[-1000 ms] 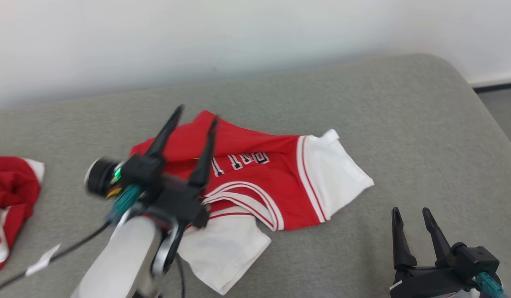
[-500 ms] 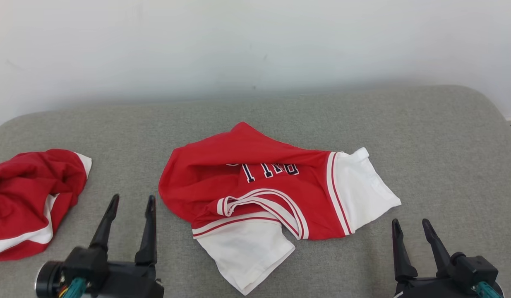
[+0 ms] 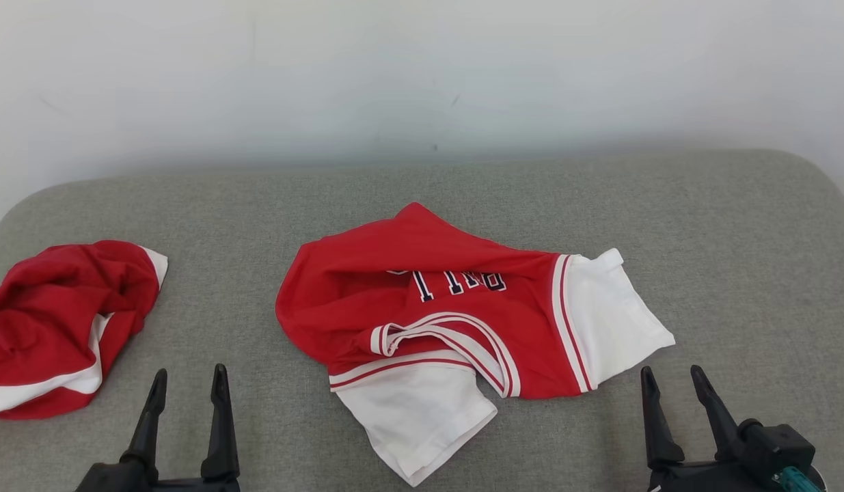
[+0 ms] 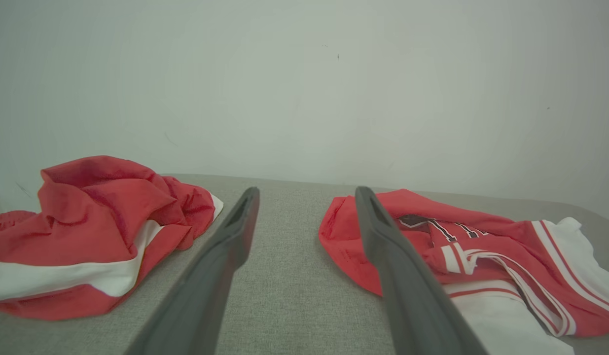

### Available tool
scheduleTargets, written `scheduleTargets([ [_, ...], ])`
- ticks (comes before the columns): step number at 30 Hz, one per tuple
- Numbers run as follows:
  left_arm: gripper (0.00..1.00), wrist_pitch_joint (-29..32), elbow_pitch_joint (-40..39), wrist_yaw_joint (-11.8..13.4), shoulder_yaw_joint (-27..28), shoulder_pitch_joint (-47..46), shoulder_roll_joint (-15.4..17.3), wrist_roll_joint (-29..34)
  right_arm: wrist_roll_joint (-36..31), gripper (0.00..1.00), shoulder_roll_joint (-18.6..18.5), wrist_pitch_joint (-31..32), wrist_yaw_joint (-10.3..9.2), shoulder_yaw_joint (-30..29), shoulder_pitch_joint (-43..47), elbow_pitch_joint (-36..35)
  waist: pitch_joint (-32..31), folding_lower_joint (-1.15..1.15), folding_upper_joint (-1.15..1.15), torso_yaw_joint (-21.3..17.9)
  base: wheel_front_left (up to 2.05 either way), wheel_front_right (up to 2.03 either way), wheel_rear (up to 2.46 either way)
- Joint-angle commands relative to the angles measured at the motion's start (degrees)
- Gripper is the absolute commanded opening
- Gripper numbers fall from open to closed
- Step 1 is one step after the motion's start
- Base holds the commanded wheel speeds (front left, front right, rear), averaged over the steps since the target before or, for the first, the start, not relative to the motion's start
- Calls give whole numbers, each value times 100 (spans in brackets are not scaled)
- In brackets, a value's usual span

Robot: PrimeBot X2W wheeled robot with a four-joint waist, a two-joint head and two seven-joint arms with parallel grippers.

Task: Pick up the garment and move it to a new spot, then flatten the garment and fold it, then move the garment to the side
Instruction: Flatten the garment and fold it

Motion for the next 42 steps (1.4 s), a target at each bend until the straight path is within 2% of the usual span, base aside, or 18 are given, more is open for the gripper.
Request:
scheduleTargets([
  [1,100,-18,25,-59,69,68,-67,94,-3,100,-36,-2,-13,49,35,0,3,0,0,21,0,0,0],
  [7,100,-18,69,-228,232,-15,-232,264,-60,100,-98,-2,-13,421,-159,23,50,0,0,128,0,0,0],
  [18,100,-18,173,-385,263,-153,-373,427,119,100,-328,-2,-13,1710,-1024,462,178,0,0,504,0,0,0],
  [30,100,-18,356,-492,84,-391,-418,400,672,100,-305,29,-13,3318,-2404,1873,436,0,0,1102,0,0,0],
  [40,100,-18,474,-521,-69,-546,-420,268,1331,100,-104,15,-13,4091,-3229,3127,586,0,0,1525,0,0,0],
  [41,100,-18,477,-512,-69,-549,-419,261,1394,88,-85,9,-13,4134,-3287,3228,588,0,0,1544,0,0,0],
  [42,100,-18,481,-506,-70,-547,-420,263,1421,25,-75,3,-13,4180,-3336,3320,585,0,0,1558,0,0,0],
])
